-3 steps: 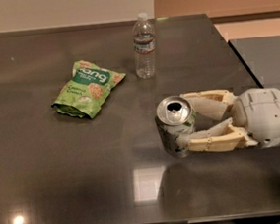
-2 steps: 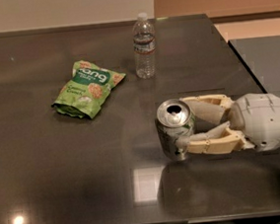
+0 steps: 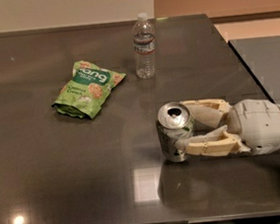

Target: Place 7up can upright

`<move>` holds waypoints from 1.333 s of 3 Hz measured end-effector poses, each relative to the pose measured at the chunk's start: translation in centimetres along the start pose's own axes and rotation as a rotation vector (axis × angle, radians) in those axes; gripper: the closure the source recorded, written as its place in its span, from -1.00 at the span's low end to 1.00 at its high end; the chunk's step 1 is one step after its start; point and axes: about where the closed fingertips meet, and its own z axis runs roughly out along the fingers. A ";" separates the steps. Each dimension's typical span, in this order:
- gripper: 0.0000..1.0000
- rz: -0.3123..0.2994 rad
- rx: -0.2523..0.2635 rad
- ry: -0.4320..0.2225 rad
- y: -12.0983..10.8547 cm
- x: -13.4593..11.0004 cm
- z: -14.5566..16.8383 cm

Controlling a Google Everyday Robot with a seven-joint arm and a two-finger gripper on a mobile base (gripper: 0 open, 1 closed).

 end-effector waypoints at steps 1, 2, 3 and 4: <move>0.20 0.003 0.016 0.004 0.0 0.7 -0.2; -0.28 0.001 0.031 -0.001 0.0 1.3 -0.3; -0.73 -0.006 0.044 -0.018 -0.2 2.0 -0.3; -1.00 -0.014 0.051 -0.035 -0.5 2.7 -0.3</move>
Offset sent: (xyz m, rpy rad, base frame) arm 0.0042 -0.0092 -0.0258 0.0182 0.0072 -0.0577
